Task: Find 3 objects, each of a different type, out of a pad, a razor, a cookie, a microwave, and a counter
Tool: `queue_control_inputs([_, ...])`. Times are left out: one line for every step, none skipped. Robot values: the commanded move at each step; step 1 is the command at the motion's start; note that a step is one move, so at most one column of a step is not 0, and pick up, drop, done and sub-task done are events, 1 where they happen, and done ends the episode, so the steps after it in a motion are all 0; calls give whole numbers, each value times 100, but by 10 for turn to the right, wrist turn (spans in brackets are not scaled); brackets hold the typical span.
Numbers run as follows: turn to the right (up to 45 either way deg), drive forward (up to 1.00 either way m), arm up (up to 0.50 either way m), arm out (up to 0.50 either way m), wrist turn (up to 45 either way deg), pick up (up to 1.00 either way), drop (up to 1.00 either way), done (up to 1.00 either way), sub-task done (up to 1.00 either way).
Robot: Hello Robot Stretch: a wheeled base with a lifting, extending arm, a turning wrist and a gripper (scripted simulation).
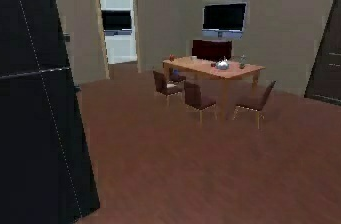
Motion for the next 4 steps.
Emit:
queue_control_inputs([0, 100, 0, 0, 0, 0, 0, 0, 0])
queue_control_inputs([0, 100, 0, 0, 0, 0, 0, 0, 0])
queue_control_inputs([30, 0, 0, 0, 0, 0, 0, 0, 0])
queue_control_inputs([0, 40, 0, 0, 0, 0, 0, 0, 0])
